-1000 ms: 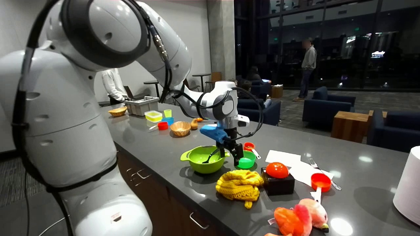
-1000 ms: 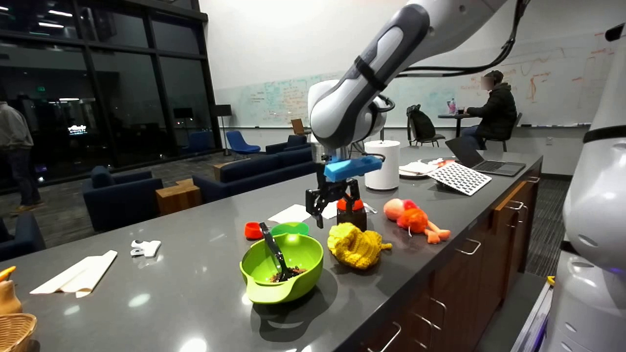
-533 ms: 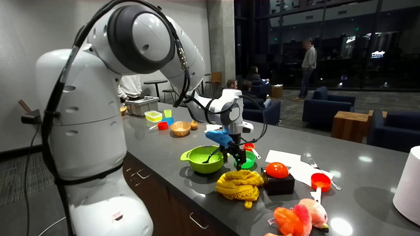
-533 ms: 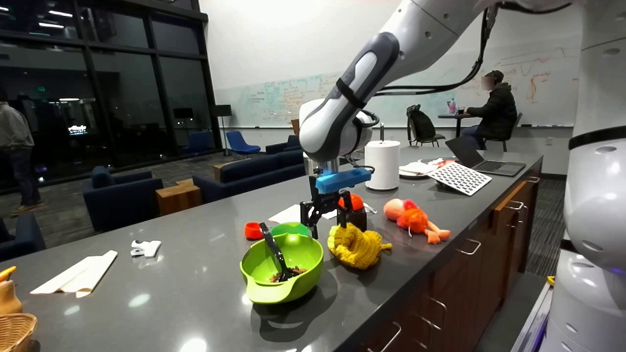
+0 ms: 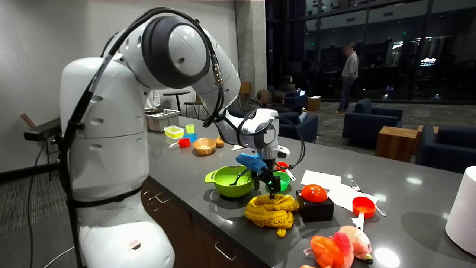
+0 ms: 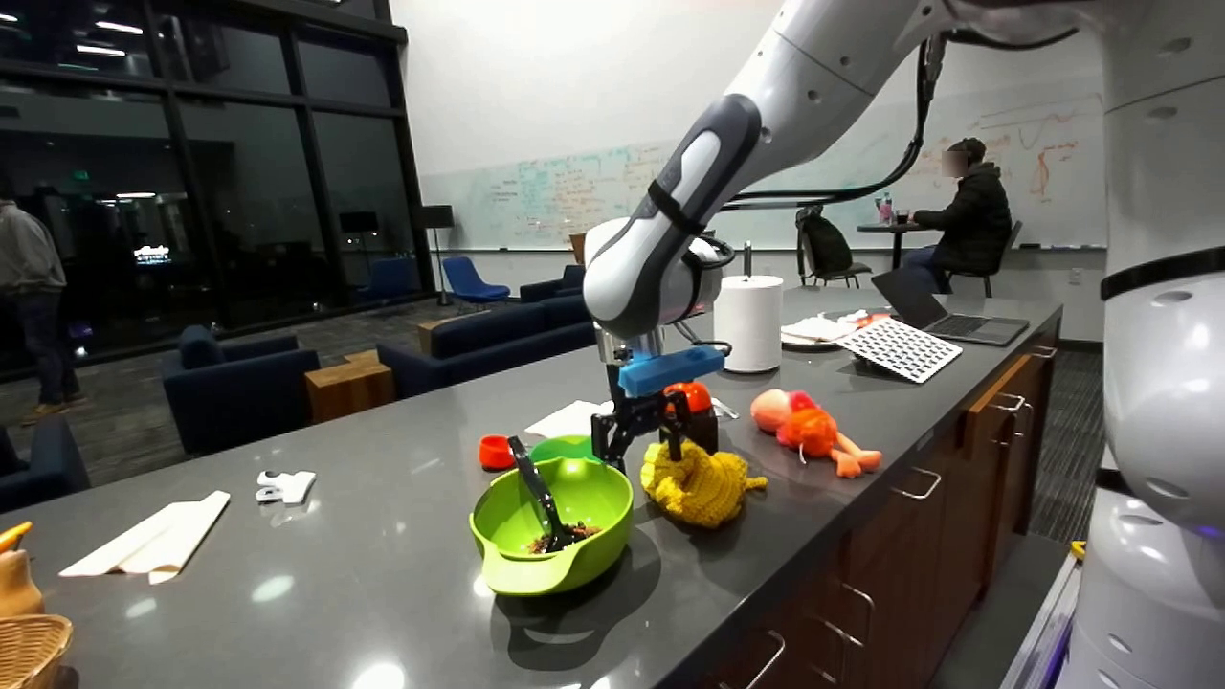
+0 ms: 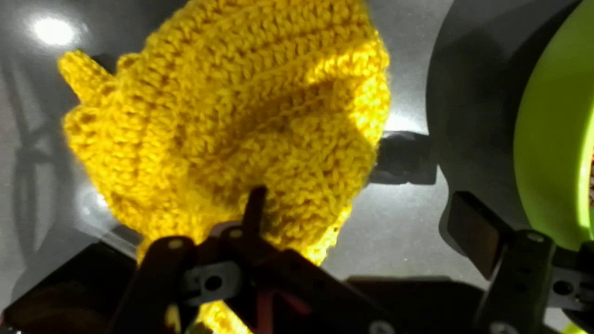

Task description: Fold the yellow cloth in half from left to right.

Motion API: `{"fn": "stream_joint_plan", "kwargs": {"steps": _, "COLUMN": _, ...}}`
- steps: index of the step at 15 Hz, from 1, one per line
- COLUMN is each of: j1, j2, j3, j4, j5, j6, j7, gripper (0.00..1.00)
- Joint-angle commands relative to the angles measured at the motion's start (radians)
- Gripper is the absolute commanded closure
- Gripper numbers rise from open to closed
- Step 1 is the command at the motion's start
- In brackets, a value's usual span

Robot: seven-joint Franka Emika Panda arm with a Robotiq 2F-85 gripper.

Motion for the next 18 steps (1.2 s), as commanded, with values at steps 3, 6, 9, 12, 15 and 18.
{"fn": "stream_joint_plan", "kwargs": {"steps": 3, "j1": 0.018, "j2": 0.000, "j3": -0.029, "j4": -0.013, "j5": -0.020, "j6": 0.013, "j7": -0.002, "gripper": 0.00}}
{"fn": "stream_joint_plan", "kwargs": {"steps": 6, "j1": 0.015, "j2": 0.003, "j3": -0.030, "j4": -0.023, "j5": -0.005, "j6": 0.026, "j7": -0.018, "gripper": 0.26}}
{"fn": "stream_joint_plan", "kwargs": {"steps": 9, "j1": 0.014, "j2": -0.004, "j3": -0.029, "j4": -0.039, "j5": 0.003, "j6": 0.049, "j7": -0.038, "gripper": 0.48}}
{"fn": "stream_joint_plan", "kwargs": {"steps": 12, "j1": 0.014, "j2": -0.019, "j3": -0.028, "j4": -0.051, "j5": 0.005, "j6": 0.074, "j7": -0.057, "gripper": 0.72}}
{"fn": "stream_joint_plan", "kwargs": {"steps": 15, "j1": 0.016, "j2": -0.036, "j3": -0.026, "j4": -0.057, "j5": -0.001, "j6": 0.096, "j7": -0.073, "gripper": 0.94}}
{"fn": "stream_joint_plan", "kwargs": {"steps": 18, "j1": 0.019, "j2": -0.046, "j3": -0.025, "j4": -0.055, "j5": -0.005, "j6": 0.102, "j7": -0.084, "gripper": 1.00}}
